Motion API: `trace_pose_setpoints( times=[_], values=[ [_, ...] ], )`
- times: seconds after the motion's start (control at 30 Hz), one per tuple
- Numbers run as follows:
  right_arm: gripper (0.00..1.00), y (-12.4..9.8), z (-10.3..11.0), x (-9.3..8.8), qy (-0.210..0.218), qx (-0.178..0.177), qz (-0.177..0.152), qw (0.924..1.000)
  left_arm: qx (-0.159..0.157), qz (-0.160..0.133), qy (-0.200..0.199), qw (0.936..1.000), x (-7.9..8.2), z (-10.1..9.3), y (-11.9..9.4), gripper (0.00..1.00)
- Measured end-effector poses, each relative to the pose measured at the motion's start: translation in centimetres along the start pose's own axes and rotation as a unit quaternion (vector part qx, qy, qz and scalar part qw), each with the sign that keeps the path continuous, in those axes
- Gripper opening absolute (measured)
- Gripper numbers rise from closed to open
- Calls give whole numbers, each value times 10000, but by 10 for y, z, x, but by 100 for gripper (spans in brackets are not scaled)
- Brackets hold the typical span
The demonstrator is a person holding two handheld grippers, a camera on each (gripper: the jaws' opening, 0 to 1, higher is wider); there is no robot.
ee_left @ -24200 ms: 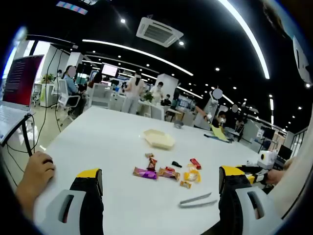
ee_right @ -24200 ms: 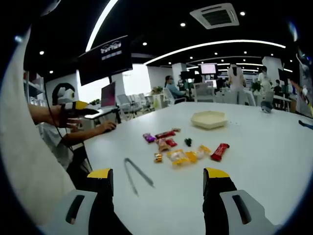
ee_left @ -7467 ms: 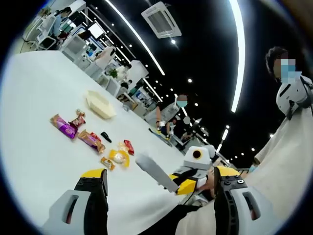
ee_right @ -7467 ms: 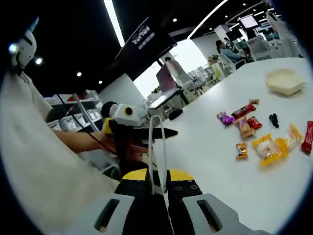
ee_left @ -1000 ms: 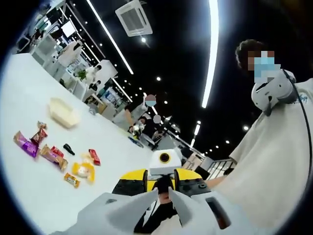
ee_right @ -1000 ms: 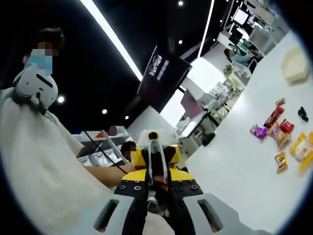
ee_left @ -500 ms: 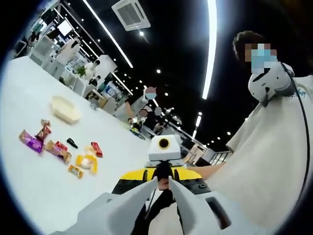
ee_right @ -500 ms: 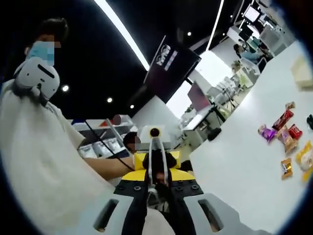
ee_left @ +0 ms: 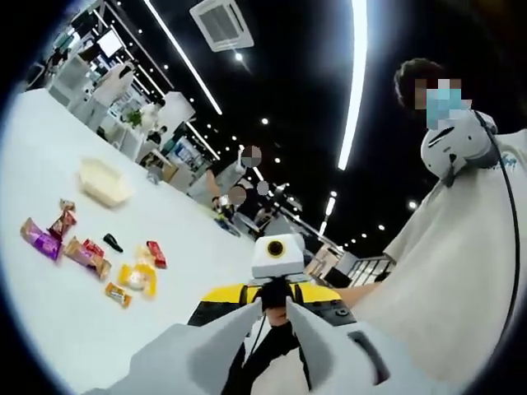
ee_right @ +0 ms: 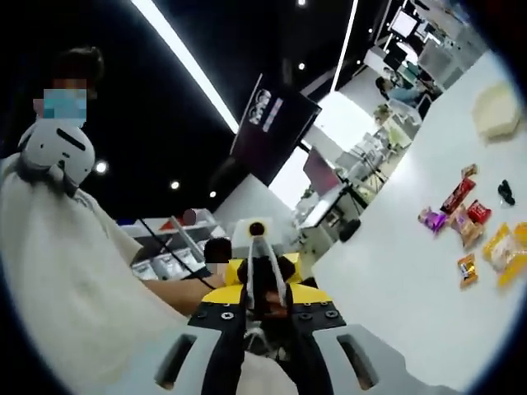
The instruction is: Place the target food into the container with the food tongs after gripping and lifting it, then release it inside without dropping or visibly crushing the food.
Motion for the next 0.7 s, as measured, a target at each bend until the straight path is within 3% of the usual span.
trace_pose_setpoints(
  times=[0.27, 0.47, 0.7],
  values=[
    [14, -5, 0, -2, -138, 70, 228, 9996, -150, 378, -119, 9991, -5, 0, 2, 20],
    [16, -6, -5, 1, 28, 89, 249, 9996, -101, 358, -69, 9993, -3, 0, 4, 19],
    [21, -5, -7, 2, 67, -10, 106, 9999, 9, 102, 83, 9999, -1, 2, 1, 22]
  ],
)
Point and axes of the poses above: the point that each gripper's makers call its tool centre point, and the gripper's own axes: y roughly forward along the fingers, z roughly to its left, x roughly out of its top, the point moved 7 cm from there along -y, roughly backward along the fingers, and after that the axes turned 6 degrees about -y, right-handed, at the moved point
